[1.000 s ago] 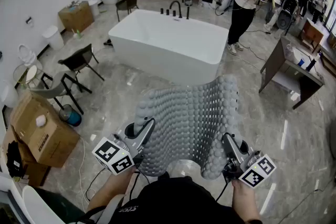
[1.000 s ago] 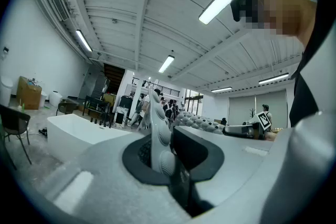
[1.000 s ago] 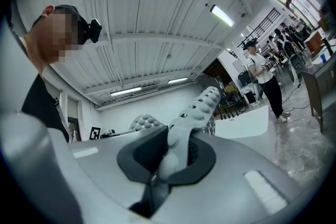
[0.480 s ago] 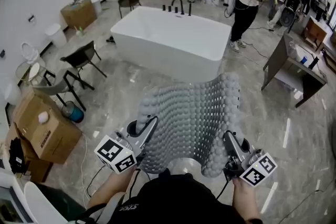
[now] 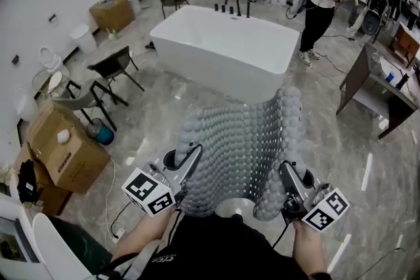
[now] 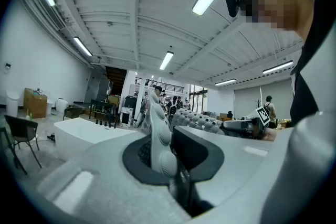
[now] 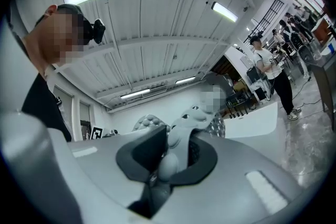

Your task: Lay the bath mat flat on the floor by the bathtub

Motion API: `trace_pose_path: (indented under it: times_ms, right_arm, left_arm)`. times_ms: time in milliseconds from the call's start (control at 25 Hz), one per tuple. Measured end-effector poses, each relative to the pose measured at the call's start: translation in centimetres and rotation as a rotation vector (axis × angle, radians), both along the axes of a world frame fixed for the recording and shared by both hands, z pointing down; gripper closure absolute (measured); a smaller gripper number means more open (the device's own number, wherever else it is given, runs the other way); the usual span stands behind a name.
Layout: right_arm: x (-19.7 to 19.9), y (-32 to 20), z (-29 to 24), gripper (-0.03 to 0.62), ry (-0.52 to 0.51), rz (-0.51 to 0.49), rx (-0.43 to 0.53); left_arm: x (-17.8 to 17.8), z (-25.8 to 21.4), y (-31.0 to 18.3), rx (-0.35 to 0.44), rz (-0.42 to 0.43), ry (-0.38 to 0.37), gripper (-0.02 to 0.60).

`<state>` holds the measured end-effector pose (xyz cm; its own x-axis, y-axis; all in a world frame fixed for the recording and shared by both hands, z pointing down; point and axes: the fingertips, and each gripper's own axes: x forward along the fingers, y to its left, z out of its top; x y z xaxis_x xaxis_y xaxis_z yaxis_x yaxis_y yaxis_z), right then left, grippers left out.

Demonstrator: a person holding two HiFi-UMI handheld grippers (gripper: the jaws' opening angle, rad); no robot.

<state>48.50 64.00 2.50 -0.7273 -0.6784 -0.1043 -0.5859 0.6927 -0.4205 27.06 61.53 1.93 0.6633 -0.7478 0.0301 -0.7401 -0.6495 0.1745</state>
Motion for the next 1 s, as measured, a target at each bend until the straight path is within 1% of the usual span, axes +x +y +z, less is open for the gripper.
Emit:
trace_pose_path:
  times_ms: [80,240,320,440,560,720,840,1000]
  right_arm:
    - [-0.1,-0.1,0.1,0.562,0.002,-0.019,-0.003]
    - [-0.8,-1.0,0.6,0.560,0.007,-0.049,-0.012]
    - [-1.7,-1.7,0.8,0.560,0.018,-0.065,-0.013]
    - [-3.7,-3.0,1.1,0.560,0.031,-0.093,-0.013]
    - [-6.2,-4.5,1.4,0.559,0.035,-0.125,-0.022]
    - [-10.4,-7.5,1.9,0.556,0.043,-0.151,-0.036]
    - [-14.3,-9.8,2.1,0.553,0.050,-0.170,-0.041]
    - [-19.9,-13.0,1.7,0.553,0.041,-0.203,-0.041]
  left_arm:
    - [0.2,-0.4,0.4,0.008,-0.013,0.008,0.546]
    - [-0.2,-0.4,0.4,0.040,-0.052,-0.046,0.545]
    - [-1.0,0.1,0.1,0.044,-0.071,-0.055,0.545]
    - [-2.9,0.9,-0.9,0.041,-0.095,-0.040,0.545]
    - [-5.5,1.5,-2.1,0.026,-0.127,-0.037,0.545]
    - [-10.1,2.2,-3.9,0.021,-0.161,-0.047,0.545]
    - [-13.9,2.4,-5.6,0.012,-0.176,-0.038,0.545]
    - [-19.2,2.0,-8.3,0.028,-0.176,-0.031,0.545]
